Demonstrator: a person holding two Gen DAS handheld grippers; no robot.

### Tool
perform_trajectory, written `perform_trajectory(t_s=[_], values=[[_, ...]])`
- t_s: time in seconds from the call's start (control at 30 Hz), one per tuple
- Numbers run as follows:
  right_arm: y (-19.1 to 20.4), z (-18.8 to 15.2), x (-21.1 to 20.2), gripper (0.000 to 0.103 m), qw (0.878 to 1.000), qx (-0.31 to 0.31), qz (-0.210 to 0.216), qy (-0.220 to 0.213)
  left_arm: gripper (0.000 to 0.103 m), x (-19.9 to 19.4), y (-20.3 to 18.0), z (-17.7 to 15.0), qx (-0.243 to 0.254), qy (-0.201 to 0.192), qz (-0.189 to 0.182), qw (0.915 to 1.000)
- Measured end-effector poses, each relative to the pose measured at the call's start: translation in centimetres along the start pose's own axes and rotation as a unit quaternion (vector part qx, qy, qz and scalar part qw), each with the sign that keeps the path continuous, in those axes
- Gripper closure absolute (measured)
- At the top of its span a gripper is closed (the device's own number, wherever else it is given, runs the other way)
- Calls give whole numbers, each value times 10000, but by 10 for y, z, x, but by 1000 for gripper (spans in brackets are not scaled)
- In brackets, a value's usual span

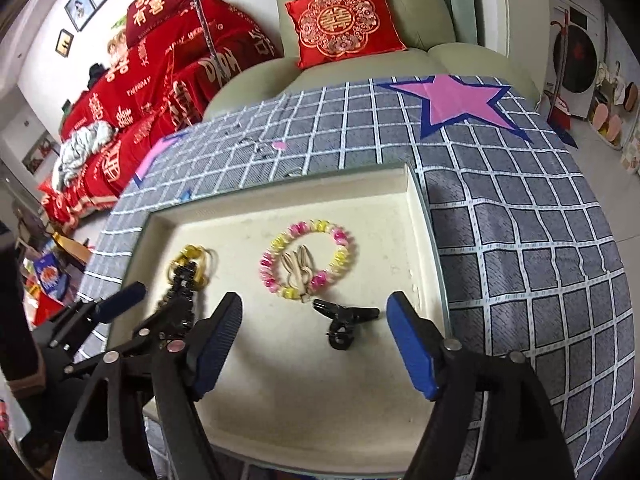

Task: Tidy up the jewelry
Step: 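Drop the black hair clip in the tray while the right tool drops a claw clip, then move both tools back toward the green bangle and brown coil hair tie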

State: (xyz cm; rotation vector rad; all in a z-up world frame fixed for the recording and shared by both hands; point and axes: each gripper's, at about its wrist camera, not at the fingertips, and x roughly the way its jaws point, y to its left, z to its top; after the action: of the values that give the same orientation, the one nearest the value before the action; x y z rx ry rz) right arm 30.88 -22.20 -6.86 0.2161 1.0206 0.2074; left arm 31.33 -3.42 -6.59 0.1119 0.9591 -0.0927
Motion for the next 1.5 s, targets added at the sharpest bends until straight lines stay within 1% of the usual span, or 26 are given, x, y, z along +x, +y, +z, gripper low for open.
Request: perform_trajectory(t_s=[0.03,0.07,0.1,0.13,0.17,0.43,0.53,0.87,0.9,0.97,1.0,1.13,1.2,1.3,1.5], values=[[2,0,-3,24,10000,-13,12,-23,42,-2,0,0,1,-11,0,10000],[4,0,-6,24,10000,-33,11,-41,28,-4,0,-1,9,-18,6,10000],[5,0,-8,24,10000,-44,11,-57,6,-6,0,-1,10,-31,27,10000],[7,-1,-10,24,10000,-47,16,-74,2,-10,0,-2,-7,-127,73,9999],[8,-1,-13,24,10000,-40,19,-86,2,-15,0,-3,-9,-215,90,9997],[6,-6,-32,24,9999,49,41,-139,1,-34,0,-8,-25,-218,20,9998],[7,-10,-40,22,9999,29,51,-157,1,-43,0,-13,-40,-234,38,9997],[16,-33,-72,18,9996,0,161,-253,0,-77,4,-34,-71,-331,-18,9994],[17,-37,-76,18,9995,-2,178,-276,0,-82,4,-38,-71,-354,-38,9993],[18,-42,-85,10,9993,-13,191,-327,0,-91,7,-45,-100,-386,-85,9992],[19,-45,-89,0,9992,-15,208,-355,0,-95,8,-50,-120,-391,-112,9991],[20,-59,-104,0,9985,6,339,-439,0,-107,13,-70,-102,-386,-42,9992],[20,-67,-109,0,9983,11,361,-452,0,-112,15,-81,-98,-368,-66,9993],[22,-80,-116,0,9986,-15,370,-366,0,-119,18,-97,-132,-340,-107,9993],[24,-108,-126,0,9992,-33,368,-173,0,-129,18,-128,-136,-327,-31,9994]])
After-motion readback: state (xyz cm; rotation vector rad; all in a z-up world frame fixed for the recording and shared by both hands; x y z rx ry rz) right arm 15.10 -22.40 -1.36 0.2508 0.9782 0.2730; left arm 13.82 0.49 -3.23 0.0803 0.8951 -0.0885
